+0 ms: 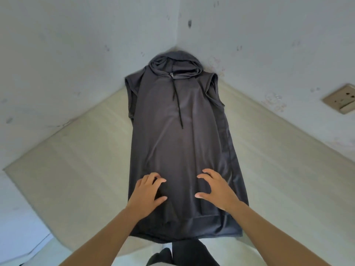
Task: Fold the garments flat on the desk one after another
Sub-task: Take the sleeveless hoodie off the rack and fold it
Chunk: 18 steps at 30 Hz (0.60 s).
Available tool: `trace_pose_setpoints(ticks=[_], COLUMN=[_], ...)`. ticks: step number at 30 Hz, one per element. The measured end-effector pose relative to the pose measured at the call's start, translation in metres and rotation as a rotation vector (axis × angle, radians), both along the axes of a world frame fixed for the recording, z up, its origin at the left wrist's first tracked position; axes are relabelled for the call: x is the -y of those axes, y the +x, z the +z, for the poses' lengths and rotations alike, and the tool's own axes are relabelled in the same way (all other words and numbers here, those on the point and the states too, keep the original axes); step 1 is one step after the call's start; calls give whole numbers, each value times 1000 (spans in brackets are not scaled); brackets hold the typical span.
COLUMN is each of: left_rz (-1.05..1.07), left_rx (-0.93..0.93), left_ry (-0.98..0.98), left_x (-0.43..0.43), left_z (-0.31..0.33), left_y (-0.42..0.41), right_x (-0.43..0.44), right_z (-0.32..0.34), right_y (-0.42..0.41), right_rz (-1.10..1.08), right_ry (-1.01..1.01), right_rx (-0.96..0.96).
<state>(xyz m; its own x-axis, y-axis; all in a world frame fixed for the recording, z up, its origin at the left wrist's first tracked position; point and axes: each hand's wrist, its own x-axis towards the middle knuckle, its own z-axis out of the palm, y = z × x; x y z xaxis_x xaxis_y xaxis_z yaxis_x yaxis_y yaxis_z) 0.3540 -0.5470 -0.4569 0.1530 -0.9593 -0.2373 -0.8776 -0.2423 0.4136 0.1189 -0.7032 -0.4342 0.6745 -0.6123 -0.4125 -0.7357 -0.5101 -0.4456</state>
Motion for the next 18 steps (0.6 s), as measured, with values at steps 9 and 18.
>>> trace_pose_setpoints(ticks=[9, 18], left_rz=[-49, 188], left_rx=[169, 72], left_ry=[-34, -74], left_x=[-69, -93], left_z=[-10, -9], left_y=[-29, -38], right_x=[-52, -39], right_z=[-2, 35], right_y=[-51, -64], right_rz=[50, -759], right_ry=[-215, 7], right_rx=[-101, 462])
